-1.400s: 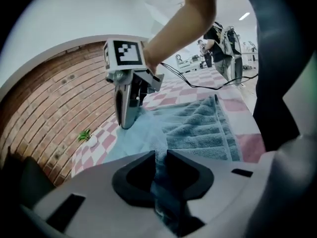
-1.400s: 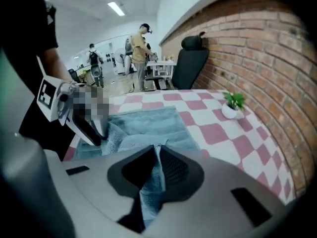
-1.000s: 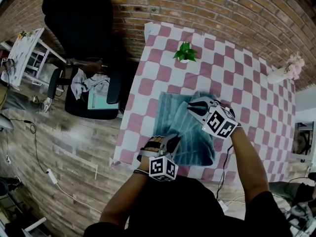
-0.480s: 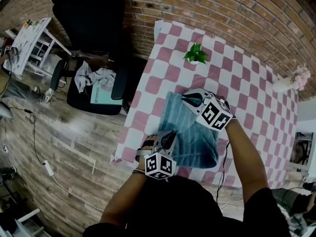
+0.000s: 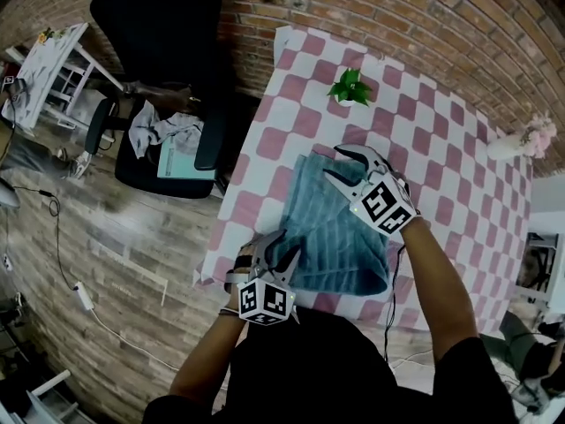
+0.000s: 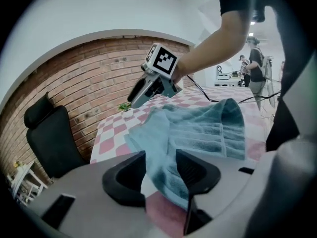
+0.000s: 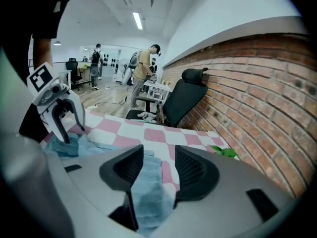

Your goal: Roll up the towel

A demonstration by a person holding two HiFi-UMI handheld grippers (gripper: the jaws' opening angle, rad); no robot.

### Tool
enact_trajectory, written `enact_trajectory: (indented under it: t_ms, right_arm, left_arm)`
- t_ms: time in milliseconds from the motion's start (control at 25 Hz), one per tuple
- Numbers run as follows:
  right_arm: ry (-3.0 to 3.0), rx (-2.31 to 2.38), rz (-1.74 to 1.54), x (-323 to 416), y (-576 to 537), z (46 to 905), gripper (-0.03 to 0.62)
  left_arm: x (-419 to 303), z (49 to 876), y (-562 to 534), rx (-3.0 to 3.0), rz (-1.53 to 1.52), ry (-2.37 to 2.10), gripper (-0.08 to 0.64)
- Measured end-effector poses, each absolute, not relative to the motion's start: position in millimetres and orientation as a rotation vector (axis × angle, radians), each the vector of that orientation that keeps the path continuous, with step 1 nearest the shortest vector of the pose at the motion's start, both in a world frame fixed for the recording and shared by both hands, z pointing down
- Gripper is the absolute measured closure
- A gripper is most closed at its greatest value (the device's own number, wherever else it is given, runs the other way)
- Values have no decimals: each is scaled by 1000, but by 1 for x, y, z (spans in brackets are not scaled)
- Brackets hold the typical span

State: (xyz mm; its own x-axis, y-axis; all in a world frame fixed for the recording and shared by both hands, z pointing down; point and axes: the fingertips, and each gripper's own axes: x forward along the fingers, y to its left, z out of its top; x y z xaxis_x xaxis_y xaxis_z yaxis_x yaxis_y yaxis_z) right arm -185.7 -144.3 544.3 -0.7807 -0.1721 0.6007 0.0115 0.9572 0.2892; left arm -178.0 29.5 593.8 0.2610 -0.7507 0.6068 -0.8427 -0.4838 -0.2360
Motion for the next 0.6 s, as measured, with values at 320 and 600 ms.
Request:
enact_trajectory:
  t_ms: [320, 600]
  right_arm:
    - [-2309, 19, -203, -39, -20, 544, 408]
    - [-2062, 199, -233, 41, 46, 609, 382]
  left_arm:
    - [-134, 610, 97, 2573, 1311, -1157, 371]
    - [-144, 638, 111, 2443, 1532, -1088, 444]
